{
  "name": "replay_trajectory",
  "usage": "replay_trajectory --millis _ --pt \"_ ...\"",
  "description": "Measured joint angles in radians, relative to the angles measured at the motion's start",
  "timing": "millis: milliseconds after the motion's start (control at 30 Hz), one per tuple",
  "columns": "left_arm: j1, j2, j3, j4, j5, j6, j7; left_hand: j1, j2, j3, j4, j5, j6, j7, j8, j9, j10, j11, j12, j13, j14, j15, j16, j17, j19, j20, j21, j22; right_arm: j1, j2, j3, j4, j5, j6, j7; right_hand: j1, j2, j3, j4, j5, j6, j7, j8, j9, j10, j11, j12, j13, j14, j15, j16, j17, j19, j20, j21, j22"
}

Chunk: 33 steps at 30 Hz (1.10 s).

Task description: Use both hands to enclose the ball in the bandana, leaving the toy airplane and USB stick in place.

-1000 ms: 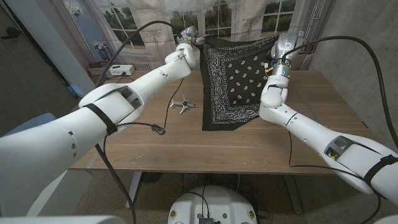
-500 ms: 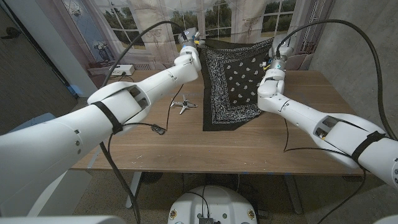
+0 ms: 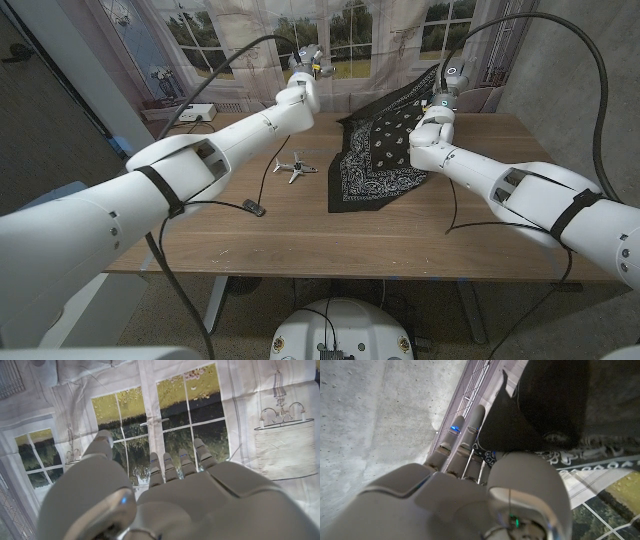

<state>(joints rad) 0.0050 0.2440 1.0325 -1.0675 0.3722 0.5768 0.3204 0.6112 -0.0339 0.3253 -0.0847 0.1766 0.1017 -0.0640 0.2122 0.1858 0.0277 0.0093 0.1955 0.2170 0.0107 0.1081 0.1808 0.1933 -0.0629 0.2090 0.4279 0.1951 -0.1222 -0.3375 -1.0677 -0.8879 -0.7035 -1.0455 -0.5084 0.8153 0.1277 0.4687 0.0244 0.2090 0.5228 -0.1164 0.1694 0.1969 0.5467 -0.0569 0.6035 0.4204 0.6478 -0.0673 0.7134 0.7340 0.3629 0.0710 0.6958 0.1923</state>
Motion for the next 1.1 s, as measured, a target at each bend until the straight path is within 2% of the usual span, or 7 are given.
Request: replay_trajectory --millis 300,400,567,733,933,967,1100 --pt "0.023 0.041 -0.02 -0.072 -0.001 -0.039 -0.085 -0.019 0.005 -0.007 0.007 0.0 -0.02 0.003 -0.013 0.0 -0.018 0.005 0.0 -0.003 -0.016 0.01 0.0 0.0 -0.025 0.005 -0.014 0.003 0.048 -0.037 -0.076 -0.057 0.038 -0.069 0.144 -0.311 -0.204 -0.191 0.07 0.039 -0.316 0.039 0.008 -0.003 -0.369 0.106 -0.284 -0.119 -0.37 0.034 -0.344 -0.248 -0.193 0.121 -0.101 -0.011" --pt "0.034 0.053 -0.031 -0.098 0.001 -0.048 -0.092 -0.019 0.005 -0.007 0.007 0.0 -0.016 0.008 -0.013 0.0 -0.018 0.005 0.0 -0.003 -0.016 0.01 0.001 0.0 -0.025 0.005 -0.014 0.003 0.053 -0.069 -0.084 -0.11 0.058 -0.08 0.192 -0.319 -0.121 -0.17 0.074 0.054 -0.324 0.041 0.026 -0.003 -0.383 0.106 -0.312 -0.14 -0.388 0.035 -0.366 -0.278 -0.197 0.122 -0.119 -0.011" --pt "0.049 0.061 -0.046 -0.121 0.006 -0.055 -0.091 -0.019 0.016 -0.006 0.006 0.0 -0.002 0.011 -0.013 0.0 0.0 0.005 0.012 -0.003 0.003 -0.009 0.012 -0.002 -0.009 -0.002 -0.013 0.003 -0.009 -0.145 -0.019 -0.247 0.102 -0.068 0.187 -0.211 -0.005 -0.087 -0.004 0.05 -0.225 0.042 0.053 -0.003 -0.302 0.09 -0.315 -0.16 -0.323 0.026 -0.366 -0.326 -0.099 0.082 -0.105 -0.011" --pt "0.079 0.076 -0.085 -0.148 -0.003 -0.105 -0.062 -0.044 0.041 -0.009 0.009 0.0 0.003 0.005 -0.013 0.0 0.011 0.009 0.016 -0.003 0.011 -0.017 0.02 0.0 0.015 0.002 -0.006 0.006 -0.111 -0.213 0.093 -0.396 0.142 -0.015 0.109 -0.234 -0.028 -0.103 -0.016 0.018 -0.165 0.04 0.069 -0.004 -0.255 0.092 -0.315 -0.168 -0.289 0.026 -0.366 -0.345 -0.057 0.065 -0.096 -0.011" --pt "0.129 0.099 -0.159 -0.172 -0.036 -0.16 -0.055 -0.077 0.042 -0.021 0.03 0.0 -0.011 -0.024 -0.02 0.0 0.02 0.017 0.023 -0.003 0.021 -0.006 0.02 0.005 0.014 0.002 -0.006 0.008 -0.176 -0.248 0.158 -0.487 0.191 0.066 0.007 -0.406 -0.078 -0.195 0.049 -0.015 -0.193 0.012 0.041 0.001 -0.281 0.104 -0.349 -0.177 -0.359 0.041 -0.404 -0.358 -0.099 0.125 -0.138 -0.011" --pt "0.134 0.101 -0.166 -0.175 -0.097 -0.246 -0.057 -0.08 0.042 -0.021 0.03 0.0 -0.011 -0.024 -0.02 0.0 0.02 0.017 0.023 -0.003 0.02 -0.004 0.02 0.005 0.007 0.0 -0.006 0.008 -0.267 -0.282 0.251 -0.609 0.199 0.077 -0.002 -0.411 -0.08 -0.198 0.043 -0.015 -0.199 0.007 0.037 0.001 -0.298 0.105 -0.359 -0.179 -0.378 0.053 -0.417 -0.366 -0.117 0.135 -0.153 -0.011" --pt "0.169 0.117 -0.213 -0.205 -0.151 -0.321 -0.066 -0.09 0.048 -0.025 0.034 0.0 -0.005 -0.017 -0.02 0.0 0.02 0.017 0.023 -0.003 0.02 -0.004 0.02 0.005 0.005 0.0 -0.01 0.008 -0.332 -0.337 0.333 -0.735 0.261 0.114 -0.015 -0.275 -0.075 -0.137 -0.101 -0.021 -0.382 0.028 0.007 -0.002 -0.439 0.105 -0.408 -0.188 -0.513 0.102 -0.483 -0.407 -0.201 0.14 -0.234 -0.011"
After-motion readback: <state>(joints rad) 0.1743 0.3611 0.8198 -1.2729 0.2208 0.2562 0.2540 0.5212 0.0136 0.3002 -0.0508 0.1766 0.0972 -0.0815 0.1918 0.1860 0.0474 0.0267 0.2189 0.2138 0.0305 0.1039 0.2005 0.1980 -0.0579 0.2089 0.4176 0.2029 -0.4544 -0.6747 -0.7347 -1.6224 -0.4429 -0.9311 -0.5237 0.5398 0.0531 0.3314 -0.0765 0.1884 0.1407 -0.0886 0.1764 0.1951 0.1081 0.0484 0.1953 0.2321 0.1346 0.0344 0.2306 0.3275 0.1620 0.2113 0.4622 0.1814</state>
